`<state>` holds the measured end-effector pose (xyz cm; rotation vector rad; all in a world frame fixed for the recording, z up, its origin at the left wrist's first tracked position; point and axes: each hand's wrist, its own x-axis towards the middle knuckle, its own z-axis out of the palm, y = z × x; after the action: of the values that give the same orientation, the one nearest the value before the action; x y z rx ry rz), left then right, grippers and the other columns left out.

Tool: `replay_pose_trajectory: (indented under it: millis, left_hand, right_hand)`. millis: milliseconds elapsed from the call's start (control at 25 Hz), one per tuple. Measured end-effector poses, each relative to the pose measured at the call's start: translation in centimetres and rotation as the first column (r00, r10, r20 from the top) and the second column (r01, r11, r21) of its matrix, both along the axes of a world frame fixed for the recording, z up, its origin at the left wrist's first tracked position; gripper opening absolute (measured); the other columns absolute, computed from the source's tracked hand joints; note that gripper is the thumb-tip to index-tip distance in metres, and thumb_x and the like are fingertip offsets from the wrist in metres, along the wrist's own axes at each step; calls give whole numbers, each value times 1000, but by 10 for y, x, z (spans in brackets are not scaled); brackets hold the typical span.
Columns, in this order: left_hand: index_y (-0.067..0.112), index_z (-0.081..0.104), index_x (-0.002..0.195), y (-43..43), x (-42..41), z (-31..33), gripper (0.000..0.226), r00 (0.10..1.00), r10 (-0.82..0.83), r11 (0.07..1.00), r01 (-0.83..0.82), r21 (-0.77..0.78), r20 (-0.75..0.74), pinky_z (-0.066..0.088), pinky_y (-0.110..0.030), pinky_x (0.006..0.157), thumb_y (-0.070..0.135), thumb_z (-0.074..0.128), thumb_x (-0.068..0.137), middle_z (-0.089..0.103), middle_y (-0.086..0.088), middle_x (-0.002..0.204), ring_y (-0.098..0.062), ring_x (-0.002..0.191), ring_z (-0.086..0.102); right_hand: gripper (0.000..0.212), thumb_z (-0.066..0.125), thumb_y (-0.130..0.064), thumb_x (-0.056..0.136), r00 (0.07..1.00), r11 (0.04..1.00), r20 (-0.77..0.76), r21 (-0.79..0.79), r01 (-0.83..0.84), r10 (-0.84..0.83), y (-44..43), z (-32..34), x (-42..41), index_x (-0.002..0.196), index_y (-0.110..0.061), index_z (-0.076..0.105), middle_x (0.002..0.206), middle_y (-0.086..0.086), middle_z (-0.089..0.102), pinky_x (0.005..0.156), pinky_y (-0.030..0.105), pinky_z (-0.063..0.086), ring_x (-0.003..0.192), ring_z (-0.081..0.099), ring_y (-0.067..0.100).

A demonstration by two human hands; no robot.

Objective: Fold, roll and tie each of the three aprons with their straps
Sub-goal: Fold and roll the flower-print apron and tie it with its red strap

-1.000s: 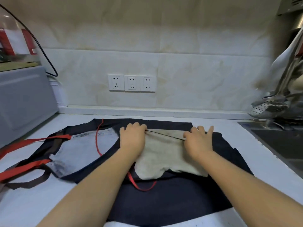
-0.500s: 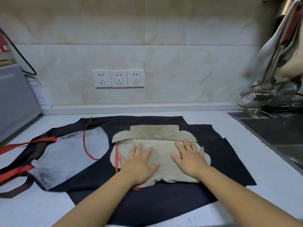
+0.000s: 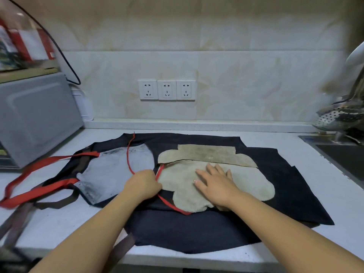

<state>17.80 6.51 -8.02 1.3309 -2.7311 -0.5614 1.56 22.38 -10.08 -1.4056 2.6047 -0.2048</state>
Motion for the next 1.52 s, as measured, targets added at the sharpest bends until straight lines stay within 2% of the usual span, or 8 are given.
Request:
replay_pose_trajectory:
  millis: [80,160,400,600,760,920,1080,1520]
  left_hand:
    - [10,60,78,-6,6,9,9,961,82,938,15,347,-263,54,-31,66,14,55,84,67,-2,71,-24,75,68]
    - [9,59,89,-12,11,22,14,737,483,603,113,790,-474,59,-28,59,2,48,91,67,-4,67,-15,57,67]
    - [14,53,117,-45,19,43,28,382,835,142,547,825,-397,32,-10,33,3,50,92,70,-21,109,-2,42,42]
    - [12,54,111,-65,24,67,26,485,744,252,433,866,-459,20,-10,32,10,54,85,67,-23,117,-2,36,26]
    - [14,65,112,-82,27,91,27,838,379,578,117,808,-393,15,-13,33,12,61,86,74,-2,95,-2,33,21]
    - [22,74,98,-105,43,114,27,1000,12,982,-10,190,-8,37,-22,54,7,71,77,69,5,79,-10,57,51]
    - [35,44,138,-116,44,93,56,980,193,881,-148,-450,56,39,-46,100,20,58,85,51,-3,136,-29,126,44]
    - [8,60,107,-40,34,-14,62,993,-6,1000,4,16,119,45,-36,83,64,37,94,65,-13,109,-27,96,59]
  right_hand:
    - [60,22,-63,96,999,998,18,44,-43,42,-9,-5,7,152,-39,16,163,0,-2,118,53,-6,149,-10,25]
    - [63,20,-65,95,997,994,13,80,-80,79,-10,-14,12,152,-41,9,162,-1,-8,118,50,-9,148,-14,23]
    - [65,25,-68,92,990,989,26,38,-139,138,5,-19,4,151,-45,10,161,-10,-13,119,43,-11,147,-18,14]
    - [71,17,-77,84,987,987,24,25,-161,160,15,-19,-2,149,-49,13,160,-14,-12,119,37,-10,146,-18,7]
    - [89,2,-84,67,986,987,16,-2,-163,163,16,-20,1,148,-50,12,159,-17,-12,119,35,-11,146,-17,5]
    - [86,4,-84,69,988,988,26,-5,-153,153,17,-21,1,148,-51,11,159,-18,-12,119,36,-12,145,-19,3]
    - [89,1,-84,67,987,987,19,19,-162,161,15,-19,3,149,-50,9,160,-16,-12,119,36,-12,145,-18,5]
    - [38,32,-40,102,996,976,-84,-215,17,-35,18,7,0,138,-37,45,146,-6,40,114,42,21,137,30,20]
